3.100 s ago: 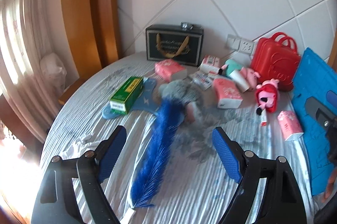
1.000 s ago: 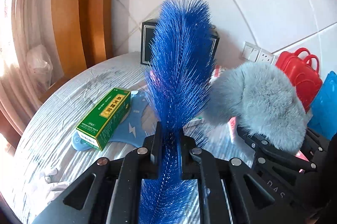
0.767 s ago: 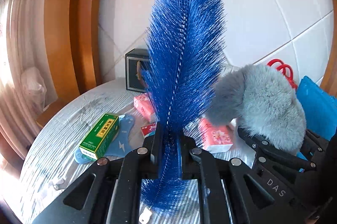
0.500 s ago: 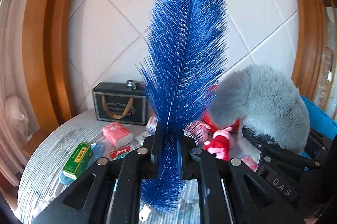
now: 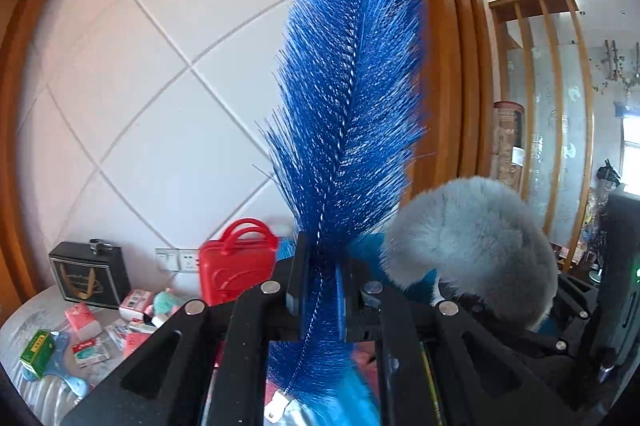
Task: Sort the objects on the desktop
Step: 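Lift the brush and grey plush and carry both over the crate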
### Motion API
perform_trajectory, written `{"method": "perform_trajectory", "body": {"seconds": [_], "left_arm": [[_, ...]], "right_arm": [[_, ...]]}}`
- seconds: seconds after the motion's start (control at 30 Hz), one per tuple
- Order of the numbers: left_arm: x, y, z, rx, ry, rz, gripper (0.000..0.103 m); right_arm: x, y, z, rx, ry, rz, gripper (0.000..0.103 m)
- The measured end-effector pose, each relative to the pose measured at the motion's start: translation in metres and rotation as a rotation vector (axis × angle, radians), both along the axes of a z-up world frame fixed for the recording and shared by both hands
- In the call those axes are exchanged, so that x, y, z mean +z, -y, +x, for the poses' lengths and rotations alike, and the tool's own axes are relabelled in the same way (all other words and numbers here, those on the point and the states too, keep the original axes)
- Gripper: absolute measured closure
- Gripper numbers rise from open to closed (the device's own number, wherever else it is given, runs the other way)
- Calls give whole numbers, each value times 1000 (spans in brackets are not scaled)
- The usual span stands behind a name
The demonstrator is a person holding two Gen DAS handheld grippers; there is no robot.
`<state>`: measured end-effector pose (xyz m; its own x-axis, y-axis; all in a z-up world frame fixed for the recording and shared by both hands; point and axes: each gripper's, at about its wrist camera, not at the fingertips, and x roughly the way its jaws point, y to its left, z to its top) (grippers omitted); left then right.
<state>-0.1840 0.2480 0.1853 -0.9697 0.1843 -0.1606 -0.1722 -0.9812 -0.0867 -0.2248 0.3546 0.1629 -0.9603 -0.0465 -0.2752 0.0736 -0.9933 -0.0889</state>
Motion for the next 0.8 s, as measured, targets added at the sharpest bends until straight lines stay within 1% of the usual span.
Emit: {"method": "perform_trajectory", "body": {"seconds": [0.13, 0.2, 0.33, 0.4, 0.47, 0.5, 0.57, 0.6, 0.67, 0.7, 0.77, 0.8], "left_arm": [[2, -78, -13, -29, 54, -14, 93], [1, -111, -18, -26, 86, -47, 93], [-15, -154, -30, 10, 161, -116, 92], [-26, -165, -41, 22, 210, -133, 91], [-38, -172, -44, 41, 242, -150, 84], [-42, -175, -47, 41, 254, -153, 82], [-49, -180, -53, 45, 276, -156, 72], [-51, -182, -54, 45, 281, -153, 70], [-54, -183, -55, 53, 286, -149, 60], [-56, -184, -54, 57, 285, -147, 58], [-56, -183, -56, 66, 276, -142, 47], [-56, -182, -55, 75, 271, -138, 45]], "right_arm": [[1, -77, -14, -58, 33, 5, 57], [-2, -108, -18, -71, 57, -1, 57], [-17, -146, -35, -71, 134, -35, 57], [-28, -160, -36, -66, 168, -44, 56], [-38, -168, -38, -61, 195, -53, 56], [-42, -172, -43, -59, 206, -57, 56], [-50, -181, -49, -54, 225, -60, 56], [-54, -184, -52, -52, 232, -57, 56], [-61, -192, -56, -49, 239, -55, 56], [-63, -194, -56, -52, 241, -48, 55], [-68, -196, -56, -56, 240, -40, 53], [-69, -198, -56, -57, 239, -35, 51]]}}
